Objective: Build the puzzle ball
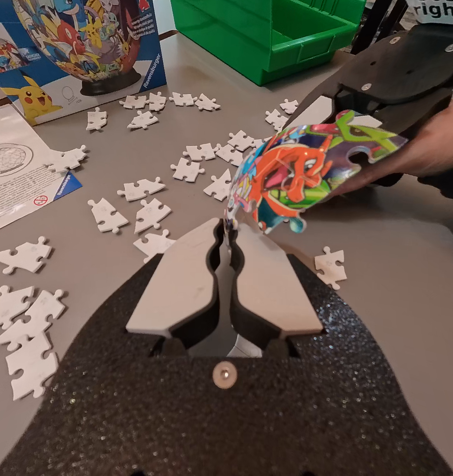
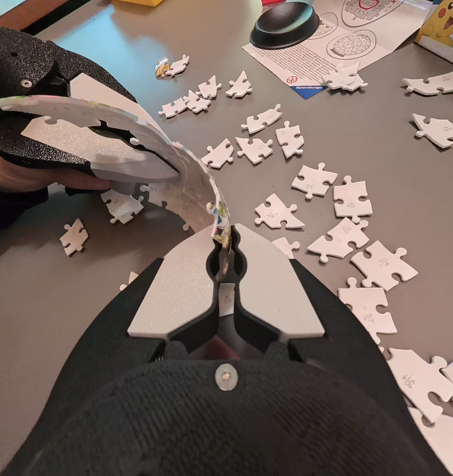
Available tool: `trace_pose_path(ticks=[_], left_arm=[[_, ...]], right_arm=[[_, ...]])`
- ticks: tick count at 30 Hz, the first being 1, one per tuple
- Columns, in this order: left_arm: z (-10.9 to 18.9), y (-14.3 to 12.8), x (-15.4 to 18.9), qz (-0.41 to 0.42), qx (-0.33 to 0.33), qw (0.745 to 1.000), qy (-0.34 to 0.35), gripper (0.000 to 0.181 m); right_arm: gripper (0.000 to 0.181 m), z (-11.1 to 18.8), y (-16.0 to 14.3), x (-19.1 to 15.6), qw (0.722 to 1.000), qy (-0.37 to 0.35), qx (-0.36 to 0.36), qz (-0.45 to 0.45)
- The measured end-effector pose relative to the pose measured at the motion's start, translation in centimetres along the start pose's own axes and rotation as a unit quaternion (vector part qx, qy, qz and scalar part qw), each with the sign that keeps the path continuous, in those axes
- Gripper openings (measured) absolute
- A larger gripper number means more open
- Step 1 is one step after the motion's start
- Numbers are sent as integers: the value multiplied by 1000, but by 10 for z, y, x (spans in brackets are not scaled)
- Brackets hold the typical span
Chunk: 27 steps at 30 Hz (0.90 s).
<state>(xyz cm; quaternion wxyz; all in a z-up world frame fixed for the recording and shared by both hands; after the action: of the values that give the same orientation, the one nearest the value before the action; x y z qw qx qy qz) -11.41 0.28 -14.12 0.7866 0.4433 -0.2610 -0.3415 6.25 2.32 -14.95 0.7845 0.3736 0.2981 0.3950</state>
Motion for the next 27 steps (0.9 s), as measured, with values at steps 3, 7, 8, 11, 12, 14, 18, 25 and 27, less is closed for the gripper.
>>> trace_pose_path(ticks=[3,7,8,11,12,14,18,25,27], left_arm=[[0,0,0,-1,0,1000,0,2],[0,0,0,-1,-1,1000,-1,2],[0,0,0,-1,-1,1000,0,2],[0,0,0,0,-1,1000,0,2],[0,0,0,0,-1,1000,1,2],[0,0,0,1,-1,1000,1,2],[0,0,-1,-4,1,1000,1,2],[1,0,-2,-9,-1,1000,-8,2],[1,0,-2,-9,0,1000,-9,2]], right_arm=[[6,0,0,0,1000,0,0,-1],[6,1,0,0,1000,-1,4,1],[6,0,0,0,1000,-1,3,2],[6,0,0,0,1000,-3,3,3],[6,0,1,0,1000,-5,3,4],[6,-1,1,0,1000,-8,3,6],[4,0,1,0,1000,-2,6,4],[4,-1,1,2,1000,22,2,-13],[4,0,1,2,1000,21,4,-13]])
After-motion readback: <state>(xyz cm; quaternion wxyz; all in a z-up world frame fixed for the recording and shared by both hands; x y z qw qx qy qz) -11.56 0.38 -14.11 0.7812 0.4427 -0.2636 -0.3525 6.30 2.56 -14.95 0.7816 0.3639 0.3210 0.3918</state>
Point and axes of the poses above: each gripper's, where its closed fingertips meet, z back along the fingers, y out of its top, x = y × z across the jaws, the point moved 9 cm from there along z, back along the fingers, and after that the axes turned 3 degrees about z, right-handed, at the moved point
